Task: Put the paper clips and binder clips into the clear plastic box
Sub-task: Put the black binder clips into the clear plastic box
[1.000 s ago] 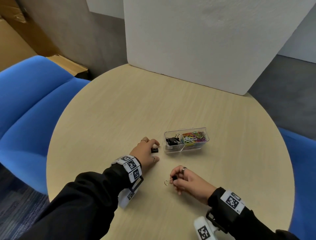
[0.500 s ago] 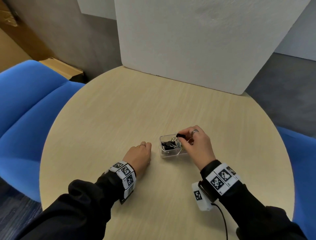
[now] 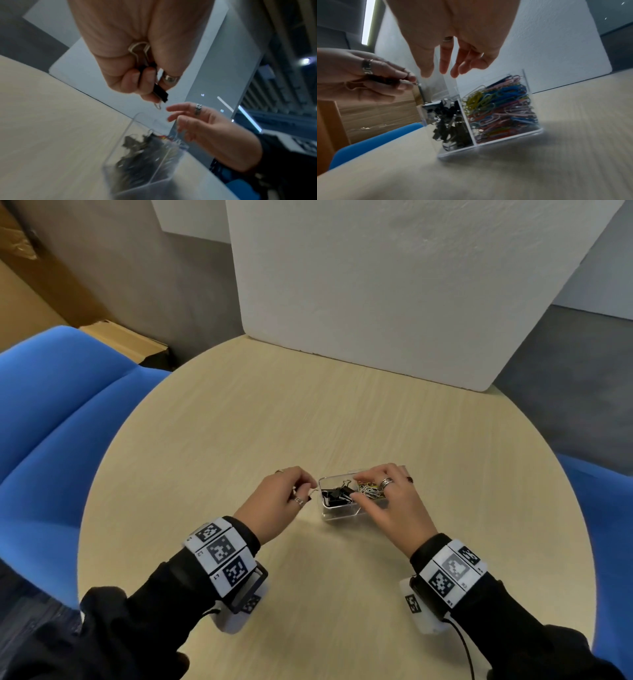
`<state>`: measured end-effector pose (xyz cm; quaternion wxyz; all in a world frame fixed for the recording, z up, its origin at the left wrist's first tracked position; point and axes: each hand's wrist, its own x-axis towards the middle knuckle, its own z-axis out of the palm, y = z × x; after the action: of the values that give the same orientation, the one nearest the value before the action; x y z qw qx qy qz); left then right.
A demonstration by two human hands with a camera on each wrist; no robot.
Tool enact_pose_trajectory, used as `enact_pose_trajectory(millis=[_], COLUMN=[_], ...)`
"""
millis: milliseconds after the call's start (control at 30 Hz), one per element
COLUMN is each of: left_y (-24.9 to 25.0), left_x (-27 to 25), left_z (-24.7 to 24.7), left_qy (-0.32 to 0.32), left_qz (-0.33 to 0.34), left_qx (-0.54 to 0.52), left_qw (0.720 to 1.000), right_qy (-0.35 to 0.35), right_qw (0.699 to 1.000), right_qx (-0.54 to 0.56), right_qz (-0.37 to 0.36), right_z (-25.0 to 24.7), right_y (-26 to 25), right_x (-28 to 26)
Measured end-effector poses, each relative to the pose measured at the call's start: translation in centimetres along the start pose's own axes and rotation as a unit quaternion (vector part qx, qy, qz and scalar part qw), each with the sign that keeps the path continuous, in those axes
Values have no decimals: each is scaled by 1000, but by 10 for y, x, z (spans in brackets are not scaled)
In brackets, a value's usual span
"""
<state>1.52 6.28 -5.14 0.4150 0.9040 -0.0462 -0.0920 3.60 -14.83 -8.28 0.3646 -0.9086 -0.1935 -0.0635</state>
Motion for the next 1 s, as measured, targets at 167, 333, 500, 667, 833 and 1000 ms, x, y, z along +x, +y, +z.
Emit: enact_pose_trajectory(millis=[167, 333, 500, 667, 833, 1000], left_y=[21, 28, 24, 14, 4, -5], left_x=[8, 11, 13, 18, 19, 15], left_z=[5, 12, 11, -1, -8, -9], left_qy=[-23, -18, 4, 1, -5, -17], left_qz=[37, 24, -96, -277, -275, -260], left_qx=[-74, -118, -212, -397, -401, -391], left_qw=[996, 993, 973, 875, 874, 883], right_qy=[-138, -106, -36, -91, -207, -200], right_qw=[954, 880, 802, 812, 962, 972], right_qx=[227, 410, 519, 464, 67, -19], right_qz=[139, 217, 295, 342, 164, 123], right_z=[-3, -5, -3, -12, -10, 0], right_y=[-24, -34, -28, -29, -37, -52], right_x=[4, 5, 7, 18, 30, 37])
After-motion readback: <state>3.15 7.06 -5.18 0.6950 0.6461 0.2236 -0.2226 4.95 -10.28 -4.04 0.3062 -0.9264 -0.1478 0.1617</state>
